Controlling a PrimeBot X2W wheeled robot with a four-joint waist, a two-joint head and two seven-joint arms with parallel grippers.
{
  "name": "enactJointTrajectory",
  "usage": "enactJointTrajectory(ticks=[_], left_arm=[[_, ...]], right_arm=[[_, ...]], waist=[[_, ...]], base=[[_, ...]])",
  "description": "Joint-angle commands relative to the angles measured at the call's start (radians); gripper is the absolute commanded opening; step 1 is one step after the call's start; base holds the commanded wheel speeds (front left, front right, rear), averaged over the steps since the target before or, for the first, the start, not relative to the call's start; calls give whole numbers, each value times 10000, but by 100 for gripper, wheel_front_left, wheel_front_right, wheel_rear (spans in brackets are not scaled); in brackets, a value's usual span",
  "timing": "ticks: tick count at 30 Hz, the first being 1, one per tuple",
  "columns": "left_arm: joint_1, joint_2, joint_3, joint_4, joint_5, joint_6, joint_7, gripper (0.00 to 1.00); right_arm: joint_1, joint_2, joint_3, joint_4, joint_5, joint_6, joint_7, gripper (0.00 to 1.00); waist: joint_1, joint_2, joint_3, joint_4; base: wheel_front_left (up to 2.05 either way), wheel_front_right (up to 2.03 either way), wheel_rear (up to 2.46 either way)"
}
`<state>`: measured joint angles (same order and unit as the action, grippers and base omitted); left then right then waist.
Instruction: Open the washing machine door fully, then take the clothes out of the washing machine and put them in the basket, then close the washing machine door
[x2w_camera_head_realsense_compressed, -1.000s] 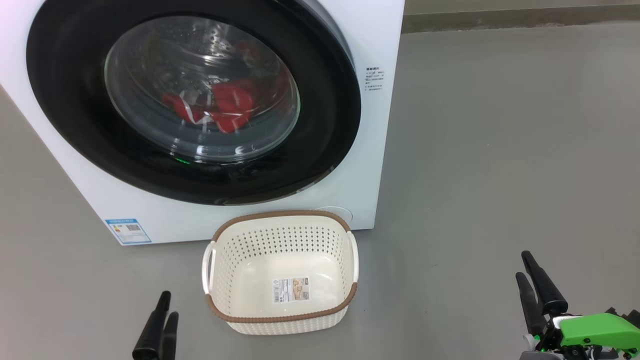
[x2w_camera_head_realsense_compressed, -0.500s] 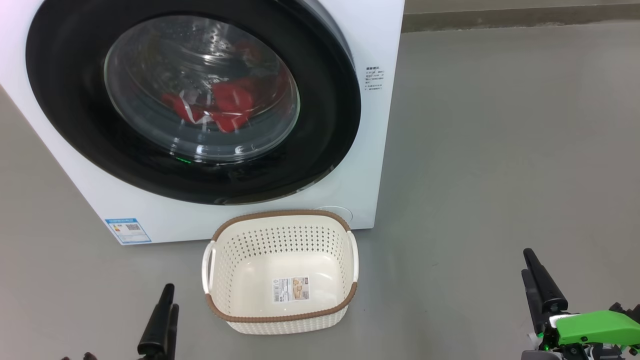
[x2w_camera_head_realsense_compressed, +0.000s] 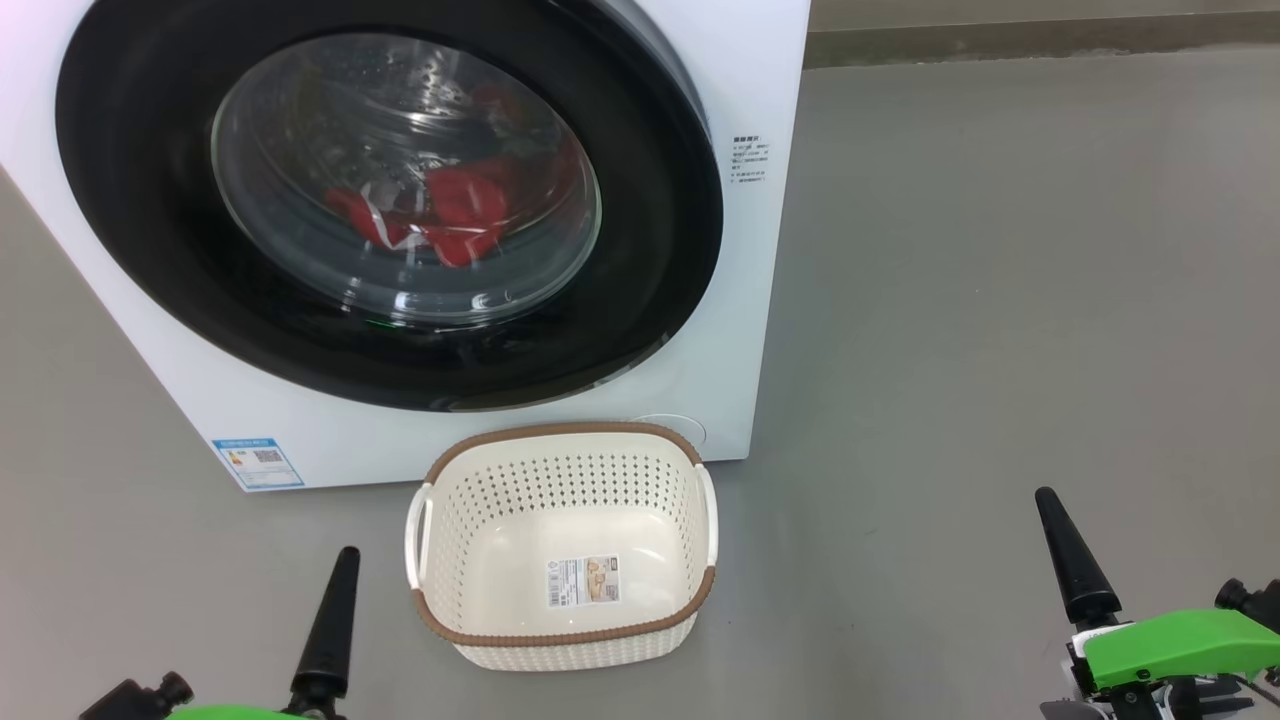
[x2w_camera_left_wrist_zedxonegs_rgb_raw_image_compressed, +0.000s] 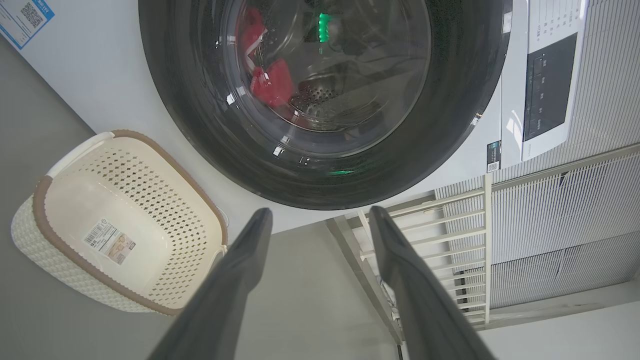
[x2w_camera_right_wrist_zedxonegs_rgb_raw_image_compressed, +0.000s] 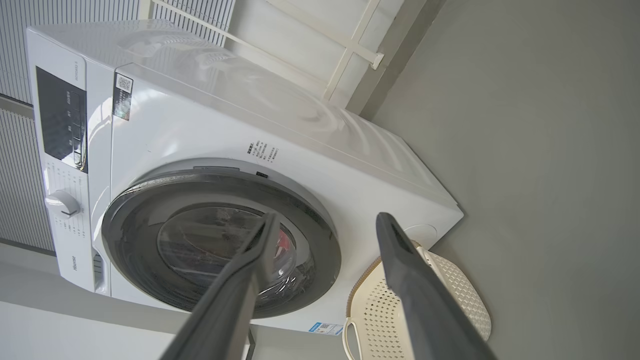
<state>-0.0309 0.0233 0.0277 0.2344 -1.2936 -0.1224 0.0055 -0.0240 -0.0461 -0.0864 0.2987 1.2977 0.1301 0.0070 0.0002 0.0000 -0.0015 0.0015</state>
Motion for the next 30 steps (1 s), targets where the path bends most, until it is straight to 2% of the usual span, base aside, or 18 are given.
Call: enactJointTrajectory(ticks=[1,17,30], left_arm=[[-464,148,73,-358,396,-27,-125,100],[-393,184,-286,-460,3670,9,-599,100],[-445,255,-587,-260,5557,196,-985,100]], right_arm=[[-489,-214,89,-329,-346,2,-158,100],[-438,-380,511,-399,-3160,3,-629,100],[-462,-418,755,-132,-4880,3,-1013,100]], waist=[[-1,0,-8,4],[-1,0,-98,42],[-1,0,-139,61]], base=[[0,0,0],[0,0,0],[0,0,0]])
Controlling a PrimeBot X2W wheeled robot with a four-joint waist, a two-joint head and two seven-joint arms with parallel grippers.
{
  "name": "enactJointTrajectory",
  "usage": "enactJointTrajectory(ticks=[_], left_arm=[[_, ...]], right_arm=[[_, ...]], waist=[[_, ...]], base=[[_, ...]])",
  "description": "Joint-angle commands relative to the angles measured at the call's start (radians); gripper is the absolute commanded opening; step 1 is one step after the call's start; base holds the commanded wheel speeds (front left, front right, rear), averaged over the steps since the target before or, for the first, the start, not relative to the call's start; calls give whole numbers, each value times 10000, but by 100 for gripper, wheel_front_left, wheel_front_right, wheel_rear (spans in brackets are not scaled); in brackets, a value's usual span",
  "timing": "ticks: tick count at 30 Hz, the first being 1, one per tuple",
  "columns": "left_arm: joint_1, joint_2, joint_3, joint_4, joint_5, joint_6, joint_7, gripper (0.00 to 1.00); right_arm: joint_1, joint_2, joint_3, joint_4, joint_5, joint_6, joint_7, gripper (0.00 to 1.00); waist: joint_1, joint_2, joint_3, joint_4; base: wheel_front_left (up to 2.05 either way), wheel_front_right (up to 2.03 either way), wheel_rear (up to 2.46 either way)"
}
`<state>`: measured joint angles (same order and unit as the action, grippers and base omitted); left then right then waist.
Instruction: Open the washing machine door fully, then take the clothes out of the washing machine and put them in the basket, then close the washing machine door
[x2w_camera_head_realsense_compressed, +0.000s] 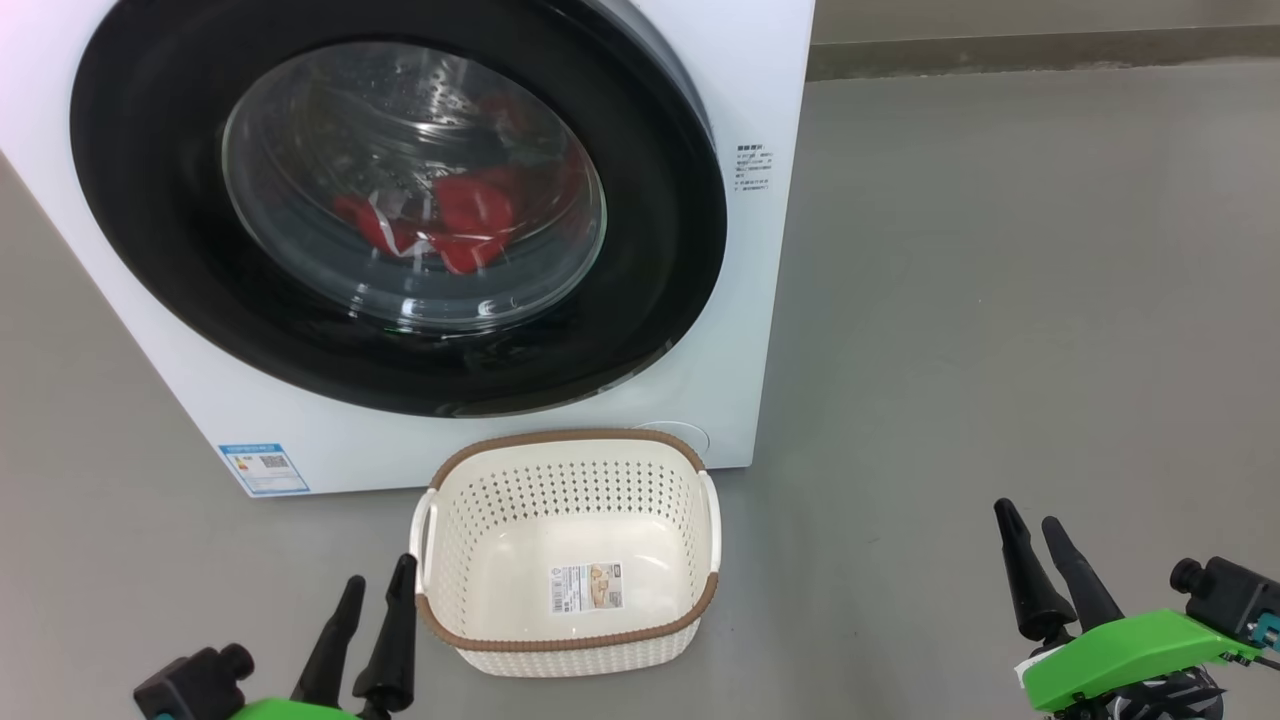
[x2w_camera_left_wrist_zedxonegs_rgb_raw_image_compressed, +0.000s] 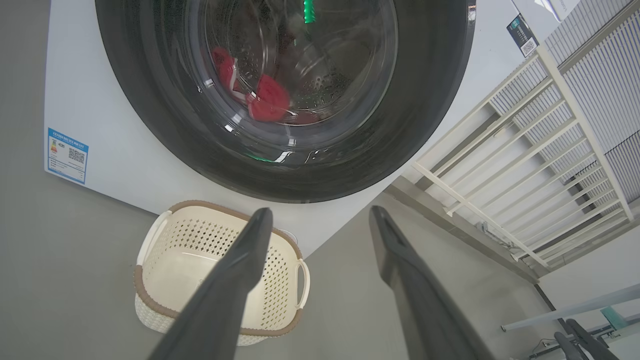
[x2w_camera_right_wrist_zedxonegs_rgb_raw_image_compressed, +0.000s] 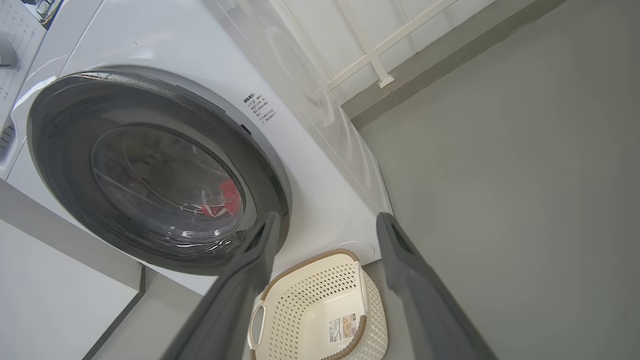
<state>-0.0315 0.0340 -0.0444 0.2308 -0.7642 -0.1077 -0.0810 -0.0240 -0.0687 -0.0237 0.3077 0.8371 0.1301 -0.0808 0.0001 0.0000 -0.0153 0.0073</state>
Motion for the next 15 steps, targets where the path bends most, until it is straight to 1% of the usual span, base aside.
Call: enactJointTrajectory(ticks=[1,2,15], left_arm=[[-444,153,120,-203,392,66,-150,100],[-444,153,120,-203,392,66,-150,100],[-501,185,-34,143,1977,367,-536,100]], right_arm=[[-464,-195,145,-210,-396,3,-164,100],[-464,-195,145,-210,-396,3,-164,100],[-485,-238,384,-89,-1989,4,-547,100]], waist=[[-1,0,-7,6],[-1,0,-7,6],[-1,0,-72,3]], base=[[0,0,0],[0,0,0],[0,0,0]])
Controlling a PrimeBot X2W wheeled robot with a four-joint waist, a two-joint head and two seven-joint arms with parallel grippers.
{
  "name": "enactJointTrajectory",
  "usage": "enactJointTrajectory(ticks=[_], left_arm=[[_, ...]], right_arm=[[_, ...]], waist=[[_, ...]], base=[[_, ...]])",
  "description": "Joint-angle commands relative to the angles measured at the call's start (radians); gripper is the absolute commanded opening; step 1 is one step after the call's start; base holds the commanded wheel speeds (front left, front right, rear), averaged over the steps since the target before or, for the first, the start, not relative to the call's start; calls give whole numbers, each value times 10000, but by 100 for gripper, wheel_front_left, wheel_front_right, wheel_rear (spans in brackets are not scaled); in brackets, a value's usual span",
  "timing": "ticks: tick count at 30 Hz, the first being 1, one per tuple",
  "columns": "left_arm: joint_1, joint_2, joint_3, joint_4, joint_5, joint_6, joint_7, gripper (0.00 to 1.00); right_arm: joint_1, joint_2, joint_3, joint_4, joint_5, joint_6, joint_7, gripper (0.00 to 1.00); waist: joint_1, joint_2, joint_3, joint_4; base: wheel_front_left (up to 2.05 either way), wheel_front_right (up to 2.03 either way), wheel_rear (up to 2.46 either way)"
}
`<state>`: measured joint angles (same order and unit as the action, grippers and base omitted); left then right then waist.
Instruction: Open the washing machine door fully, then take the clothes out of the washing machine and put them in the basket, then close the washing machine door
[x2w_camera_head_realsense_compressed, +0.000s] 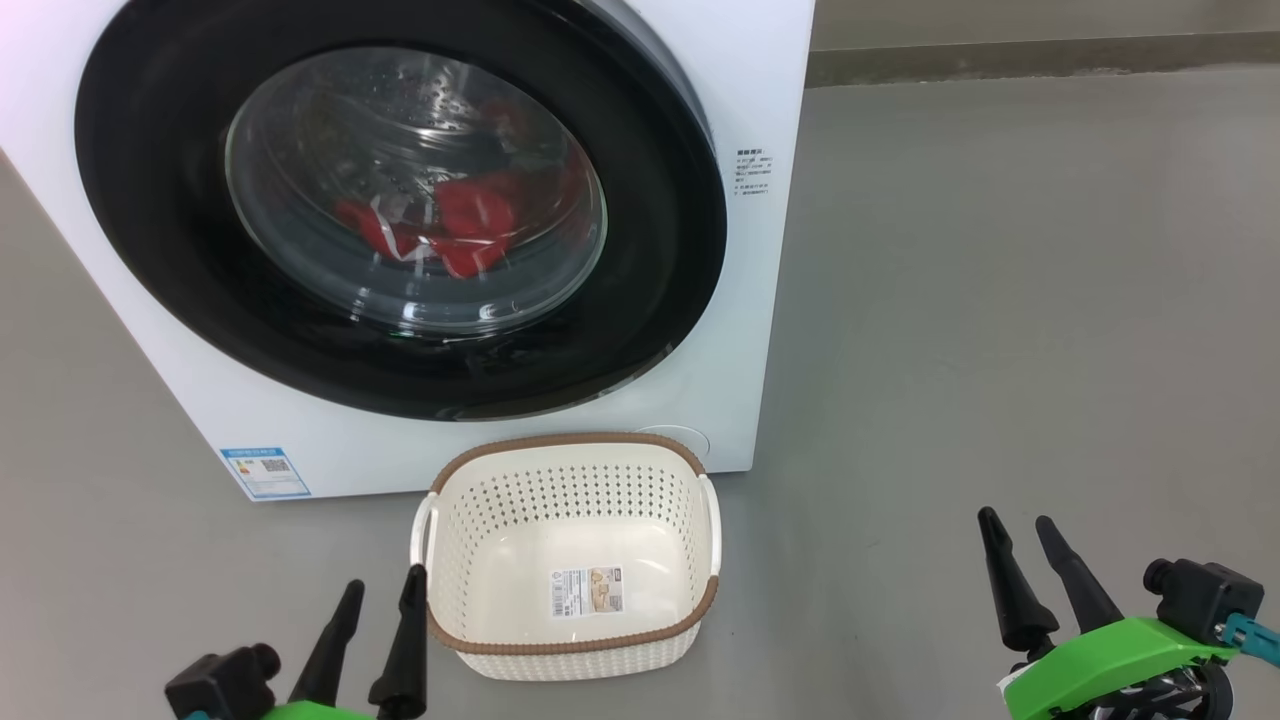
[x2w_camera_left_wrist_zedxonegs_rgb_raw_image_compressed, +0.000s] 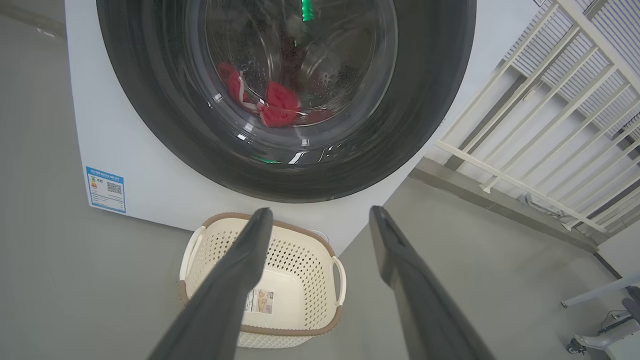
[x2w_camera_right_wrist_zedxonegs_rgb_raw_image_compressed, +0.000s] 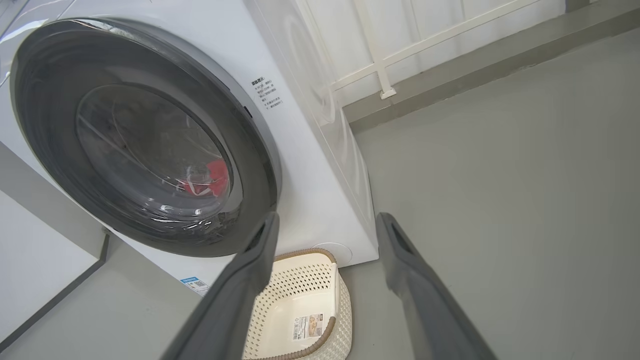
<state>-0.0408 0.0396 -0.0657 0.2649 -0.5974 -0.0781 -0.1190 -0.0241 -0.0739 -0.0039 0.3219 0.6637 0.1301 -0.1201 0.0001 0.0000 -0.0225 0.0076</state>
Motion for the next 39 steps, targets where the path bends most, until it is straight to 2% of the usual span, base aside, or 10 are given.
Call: enactJointTrajectory(ticks=[1,39], left_arm=[[-420,131,165,-150,430,97,-186,100],[-711,152,-183,581,4667,1141,-1315,100]], right_arm=[[-489,-190,202,-217,-377,4,-183,100],[-440,34,127,209,-4760,6,-1304,100]], waist=[[-1,0,-2,1],[-1,0,-121,49]], base=[[0,0,0],[0,0,0]])
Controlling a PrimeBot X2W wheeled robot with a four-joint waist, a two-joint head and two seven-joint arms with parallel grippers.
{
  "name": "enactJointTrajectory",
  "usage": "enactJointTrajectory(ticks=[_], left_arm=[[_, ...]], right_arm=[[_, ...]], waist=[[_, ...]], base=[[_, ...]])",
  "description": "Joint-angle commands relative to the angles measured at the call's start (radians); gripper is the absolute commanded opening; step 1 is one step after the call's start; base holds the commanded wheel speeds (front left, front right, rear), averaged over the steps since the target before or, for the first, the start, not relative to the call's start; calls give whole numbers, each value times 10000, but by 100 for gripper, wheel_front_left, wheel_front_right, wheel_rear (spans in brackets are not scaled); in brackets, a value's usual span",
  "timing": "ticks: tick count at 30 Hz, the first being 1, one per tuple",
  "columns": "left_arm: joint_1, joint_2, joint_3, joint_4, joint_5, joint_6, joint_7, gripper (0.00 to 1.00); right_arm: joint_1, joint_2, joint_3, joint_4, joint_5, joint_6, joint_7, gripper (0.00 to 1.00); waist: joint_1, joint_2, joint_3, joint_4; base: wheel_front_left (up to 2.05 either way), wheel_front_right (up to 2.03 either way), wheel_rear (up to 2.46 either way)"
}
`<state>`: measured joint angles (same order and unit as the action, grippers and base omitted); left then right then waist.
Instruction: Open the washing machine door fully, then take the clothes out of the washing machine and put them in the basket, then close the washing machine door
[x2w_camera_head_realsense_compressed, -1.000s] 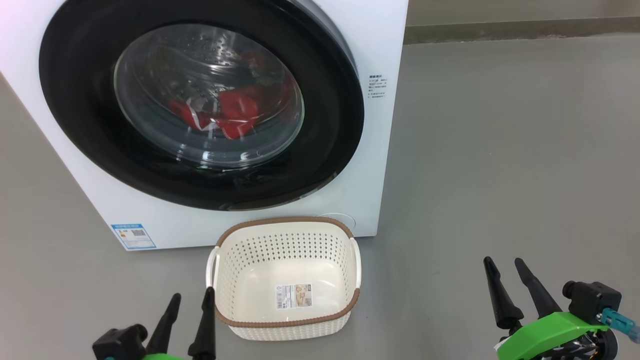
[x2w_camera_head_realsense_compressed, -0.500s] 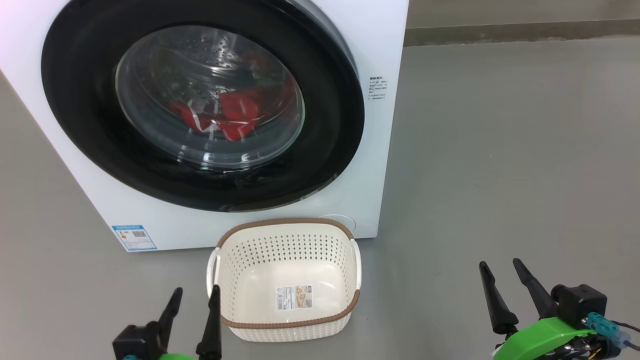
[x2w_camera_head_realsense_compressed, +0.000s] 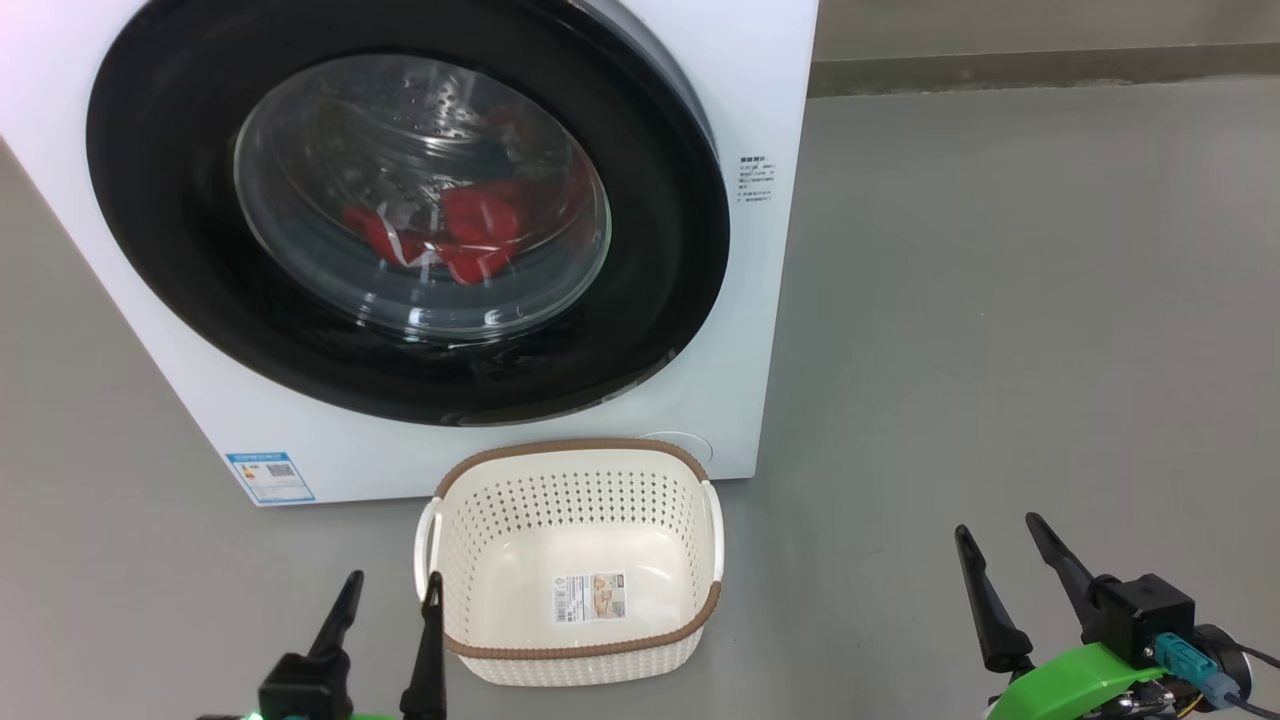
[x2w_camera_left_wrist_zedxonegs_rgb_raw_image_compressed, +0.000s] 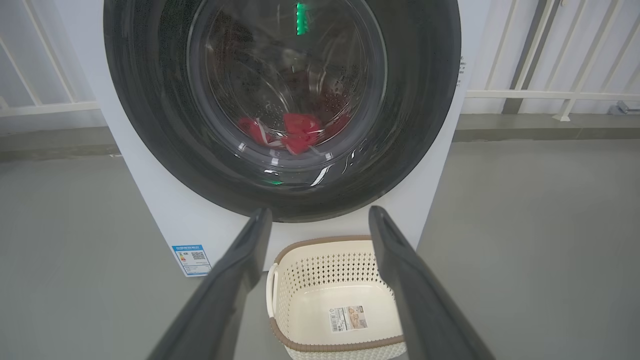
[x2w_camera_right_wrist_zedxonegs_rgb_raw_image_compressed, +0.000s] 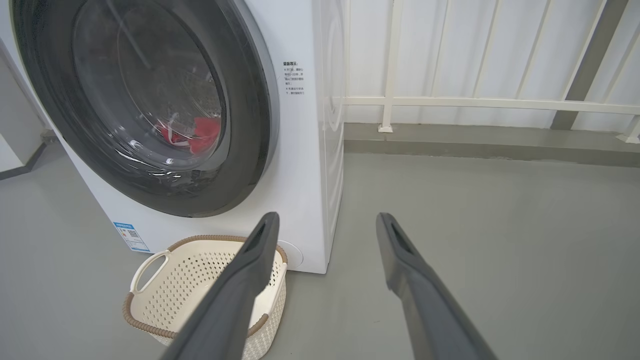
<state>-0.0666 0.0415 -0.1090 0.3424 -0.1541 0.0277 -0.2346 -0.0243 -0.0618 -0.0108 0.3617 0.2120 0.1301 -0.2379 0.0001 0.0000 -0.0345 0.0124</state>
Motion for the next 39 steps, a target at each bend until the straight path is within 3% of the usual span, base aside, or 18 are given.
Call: enactJointTrajectory(ticks=[1,23,24,25,26,39], left_arm=[[-466,133,238,-177,335,107,-188,100],[-519,115,196,73,339,228,-272,100],[-519,115,188,77,345,223,-272,100],[-523,114,182,78,347,218,-272,100],[-526,114,178,80,349,216,-272,100],[-578,110,161,72,345,252,-272,100]], right_arm=[[-437,-80,179,-188,-340,6,-156,100],[-439,43,21,-104,-390,6,-239,100],[-439,47,14,-114,-391,6,-239,93],[-446,50,4,-121,-386,6,-239,39],[-451,53,5,-109,-359,6,-239,0],[-600,54,350,-221,463,6,-239,0]], waist=[[-1,0,-1,4],[-1,0,-41,34],[-1,0,-37,35],[-1,0,-30,35],[-1,0,-26,34],[-1,0,44,63]], base=[[0,0,0],[0,0,0],[0,0,0],[0,0,0],[0,0,0],[0,0,0]])
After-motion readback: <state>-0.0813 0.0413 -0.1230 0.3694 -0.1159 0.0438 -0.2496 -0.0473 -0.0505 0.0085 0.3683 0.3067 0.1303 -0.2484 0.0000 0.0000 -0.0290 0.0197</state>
